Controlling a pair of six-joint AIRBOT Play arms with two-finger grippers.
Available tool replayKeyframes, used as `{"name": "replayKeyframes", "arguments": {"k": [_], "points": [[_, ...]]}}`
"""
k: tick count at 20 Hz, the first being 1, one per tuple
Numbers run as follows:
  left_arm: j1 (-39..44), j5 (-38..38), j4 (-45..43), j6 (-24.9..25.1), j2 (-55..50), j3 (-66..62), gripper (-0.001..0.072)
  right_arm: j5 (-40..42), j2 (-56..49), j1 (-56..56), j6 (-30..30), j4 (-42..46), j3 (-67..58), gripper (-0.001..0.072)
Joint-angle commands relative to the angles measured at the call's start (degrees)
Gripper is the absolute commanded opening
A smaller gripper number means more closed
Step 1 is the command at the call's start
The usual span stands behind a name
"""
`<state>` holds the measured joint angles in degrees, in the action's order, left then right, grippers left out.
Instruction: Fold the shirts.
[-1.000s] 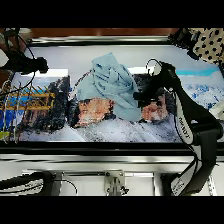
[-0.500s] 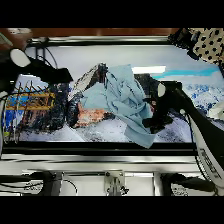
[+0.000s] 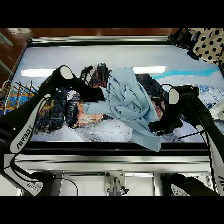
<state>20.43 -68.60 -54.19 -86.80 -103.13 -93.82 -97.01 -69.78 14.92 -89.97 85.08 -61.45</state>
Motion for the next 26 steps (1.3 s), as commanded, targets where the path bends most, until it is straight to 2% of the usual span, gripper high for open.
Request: {"name": "replayKeyframes", "arguments": {"k": [1, 3, 5, 9, 10, 11, 15, 16, 18, 20, 22, 24, 26], "points": [[3.15, 1.18, 4.79, 0.22, -3.96, 0.00, 0.0532, -0.24, 1.44, 0.02, -0.46, -0.11, 0.22, 0.0069], [4.35, 2.62, 5.38, 0.17, -4.52, 0.00, 0.0524, -0.02, 3.37, 0.02, -0.46, -0.15, 0.20, 0.0069], [5.88, 5.01, 6.25, -0.48, -5.51, 0.00, 0.0460, 0.37, 6.32, 0.02, -0.50, -1.27, 0.22, 0.0069], [8.44, 6.73, 10.82, -2.43, -9.31, -0.02, 0.0456, 0.52, 12.28, 0.02, -1.81, -4.15, 0.22, 0.0069], [8.68, 7.85, 13.42, -2.36, -9.62, -0.02, 0.0288, 0.94, 13.42, 0.04, -1.81, -4.61, 0.22, 0.0069], [8.87, 9.35, 15.43, -1.64, -9.44, -0.02, 0.0075, 1.60, 14.34, 0.02, -1.81, -4.74, 0.22, 0.0069], [7.34, 11.30, 17.59, 5.44, -5.22, -0.11, 0.0060, 5.97, 15.19, 0.02, -2.12, -2.25, 0.22, 0.0069], [6.47, 11.26, 16.24, 6.56, -2.73, -0.13, 0.0060, 9.38, 15.19, 0.02, -3.06, 0.59, 0.20, 0.0069], [4.20, 11.19, 8.15, 6.64, 4.90, -0.15, 0.0059, 20.96, 15.19, 0.02, -6.12, 7.89, -0.02, 0.0069], [1.77, 10.97, -0.55, 5.60, 14.80, -0.15, 0.0058, 34.47, 15.19, 0.02, -11.93, 13.66, -2.36, 0.0069], [-0.26, 11.61, -2.60, 5.60, 25.42, -0.15, 0.0058, 49.44, 15.19, 0.07, -12.90, 13.81, -7.08, 0.0069], [0.22, 12.26, -2.34, 3.26, 34.36, -0.15, 0.0058, 61.92, 14.99, 0.09, -12.83, 11.56, -12.20, 0.0069], [3.89, 11.98, -2.32, 0.94, 40.59, -0.13, 0.0059, 66.27, 13.94, 0.09, -12.81, 7.21, -18.93, 0.0068]]}}
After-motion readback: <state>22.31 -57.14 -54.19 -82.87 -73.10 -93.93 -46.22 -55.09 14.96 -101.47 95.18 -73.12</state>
